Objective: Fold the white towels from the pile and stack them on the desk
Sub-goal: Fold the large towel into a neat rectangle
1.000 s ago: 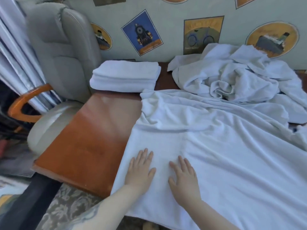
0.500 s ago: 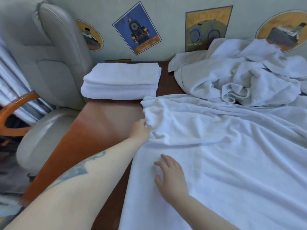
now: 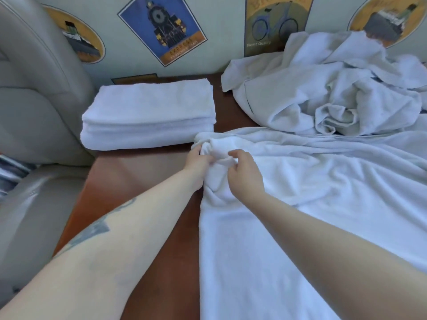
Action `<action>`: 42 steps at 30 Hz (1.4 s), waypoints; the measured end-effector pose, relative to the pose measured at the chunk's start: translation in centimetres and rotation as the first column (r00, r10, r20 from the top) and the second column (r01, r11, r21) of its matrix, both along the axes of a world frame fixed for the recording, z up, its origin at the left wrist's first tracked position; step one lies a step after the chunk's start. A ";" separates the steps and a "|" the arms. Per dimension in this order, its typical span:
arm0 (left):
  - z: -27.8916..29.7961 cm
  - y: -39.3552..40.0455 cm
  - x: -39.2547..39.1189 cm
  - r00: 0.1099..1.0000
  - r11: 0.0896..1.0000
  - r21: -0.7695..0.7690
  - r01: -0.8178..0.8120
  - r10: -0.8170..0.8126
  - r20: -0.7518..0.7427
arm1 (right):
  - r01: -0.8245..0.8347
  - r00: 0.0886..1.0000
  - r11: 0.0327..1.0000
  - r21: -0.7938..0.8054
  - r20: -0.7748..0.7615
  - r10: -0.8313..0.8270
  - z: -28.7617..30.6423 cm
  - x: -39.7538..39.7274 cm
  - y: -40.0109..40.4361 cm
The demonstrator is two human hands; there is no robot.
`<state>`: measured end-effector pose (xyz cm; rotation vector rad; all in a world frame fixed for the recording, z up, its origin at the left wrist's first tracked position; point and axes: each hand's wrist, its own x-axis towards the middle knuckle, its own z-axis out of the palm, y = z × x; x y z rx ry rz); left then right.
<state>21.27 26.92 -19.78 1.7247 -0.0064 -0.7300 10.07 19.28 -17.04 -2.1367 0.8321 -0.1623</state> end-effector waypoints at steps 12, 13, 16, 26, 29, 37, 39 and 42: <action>4.0 2.1 0.9 0.931 0.904 -0.225 0.364 -0.354 0.085 | -0.403 0.795 0.856 0.323 -0.341 0.503 4.0 11.4 -8.0; 4.0 2.2 1.1 0.911 0.886 -0.214 0.412 -0.402 0.091 | -0.463 0.722 0.831 0.308 -0.414 0.555 4.2 11.7 -8.4; 4.4 2.4 2.4 0.872 0.850 -0.197 0.489 -0.481 0.089 | -0.554 0.566 0.732 0.395 -0.466 0.680 4.8 12.8 -9.6; 5.7 1.7 6.3 0.719 0.735 0.025 0.677 -0.669 0.187 | -0.419 0.624 0.819 0.392 -0.531 0.573 6.3 15.7 -11.3; 2.3 2.0 7.3 0.847 0.856 0.306 0.417 -0.488 0.213 | -0.349 0.819 0.923 0.159 -0.428 0.383 6.0 15.9 -11.6; 1.0 1.0 6.5 0.918 0.859 0.510 0.048 -0.240 0.317 | -0.104 0.994 0.863 -0.494 -0.036 0.099 6.7 14.0 -11.9; 1.7 0.6 5.0 0.874 0.852 0.510 -0.114 -0.157 0.459 | -0.099 0.991 0.803 -0.587 0.015 0.134 6.6 13.4 -11.3; 1.2 -0.6 0.6 0.621 0.940 0.323 -0.112 -0.188 0.761 | -0.061 0.985 0.707 -0.704 0.074 0.158 7.1 13.3 -10.8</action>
